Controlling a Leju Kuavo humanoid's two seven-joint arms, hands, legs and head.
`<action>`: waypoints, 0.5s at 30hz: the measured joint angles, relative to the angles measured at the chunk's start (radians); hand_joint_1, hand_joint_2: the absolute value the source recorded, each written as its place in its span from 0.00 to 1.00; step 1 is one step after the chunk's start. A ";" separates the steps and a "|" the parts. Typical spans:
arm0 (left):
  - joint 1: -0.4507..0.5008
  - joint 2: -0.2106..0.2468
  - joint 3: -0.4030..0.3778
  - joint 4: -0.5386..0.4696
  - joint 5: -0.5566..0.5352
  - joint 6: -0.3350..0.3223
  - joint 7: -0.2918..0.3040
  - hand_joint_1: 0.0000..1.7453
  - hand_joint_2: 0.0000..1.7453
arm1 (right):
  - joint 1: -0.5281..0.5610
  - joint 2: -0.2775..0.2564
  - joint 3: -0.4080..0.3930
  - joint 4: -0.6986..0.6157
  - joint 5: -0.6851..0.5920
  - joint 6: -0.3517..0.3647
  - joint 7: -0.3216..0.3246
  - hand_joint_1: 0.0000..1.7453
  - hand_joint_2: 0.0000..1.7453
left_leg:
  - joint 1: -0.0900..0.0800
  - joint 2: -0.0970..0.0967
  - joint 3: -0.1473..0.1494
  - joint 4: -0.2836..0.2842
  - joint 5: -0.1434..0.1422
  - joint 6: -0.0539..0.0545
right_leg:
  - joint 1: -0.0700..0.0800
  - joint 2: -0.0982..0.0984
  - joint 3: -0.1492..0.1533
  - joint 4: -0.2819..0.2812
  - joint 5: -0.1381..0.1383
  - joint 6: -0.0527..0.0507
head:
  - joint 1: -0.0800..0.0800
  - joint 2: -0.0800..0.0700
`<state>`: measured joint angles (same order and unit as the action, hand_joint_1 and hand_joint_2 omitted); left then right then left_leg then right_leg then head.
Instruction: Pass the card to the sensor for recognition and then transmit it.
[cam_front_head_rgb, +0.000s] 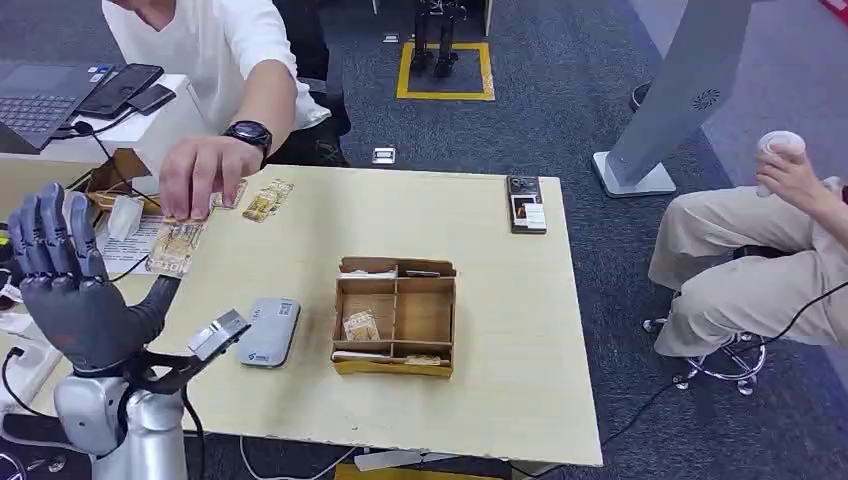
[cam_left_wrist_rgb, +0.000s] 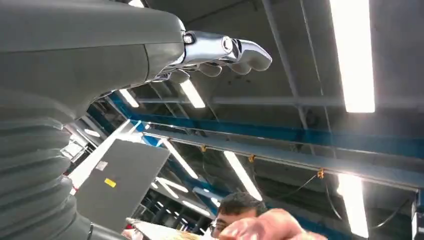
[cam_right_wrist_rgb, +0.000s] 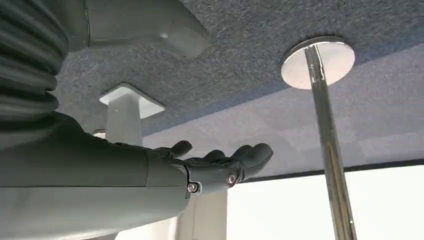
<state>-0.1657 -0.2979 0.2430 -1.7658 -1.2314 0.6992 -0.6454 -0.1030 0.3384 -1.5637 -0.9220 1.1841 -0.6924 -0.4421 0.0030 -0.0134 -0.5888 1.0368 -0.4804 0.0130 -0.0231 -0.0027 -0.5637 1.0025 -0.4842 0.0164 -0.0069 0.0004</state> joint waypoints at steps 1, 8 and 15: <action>-0.004 -0.001 0.000 0.006 -0.006 0.000 0.008 0.00 1.00 | 0.000 0.000 0.000 0.001 0.000 0.000 -0.002 0.00 1.00 | 0.000 0.000 0.000 0.000 0.000 0.000 | 0.000 0.000 0.000 0.000 0.000 0.000 | 0.000 0.000; -0.010 -0.002 0.002 0.042 0.063 0.000 0.005 1.00 1.00 | -0.001 0.000 0.000 0.005 0.000 0.000 -0.001 0.00 1.00 | 0.000 0.000 0.000 0.000 0.000 0.000 | 0.000 0.000 0.000 0.000 0.000 0.000 | 0.000 0.000; -0.011 -0.002 0.005 0.060 0.085 0.000 0.005 1.00 1.00 | -0.001 0.000 0.000 0.005 0.000 0.000 0.002 0.00 1.00 | 0.000 0.000 0.000 0.000 0.000 0.000 | 0.000 0.000 0.000 0.000 0.000 0.000 | 0.000 0.000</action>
<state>-0.1770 -0.2998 0.2483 -1.7060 -1.1467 0.6992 -0.6405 -0.1041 0.3384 -1.5637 -0.9171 1.1841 -0.6924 -0.4406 0.0030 -0.0134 -0.5890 1.0369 -0.4804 0.0130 -0.0231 -0.0024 -0.5637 1.0025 -0.4842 0.0164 -0.0069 0.0000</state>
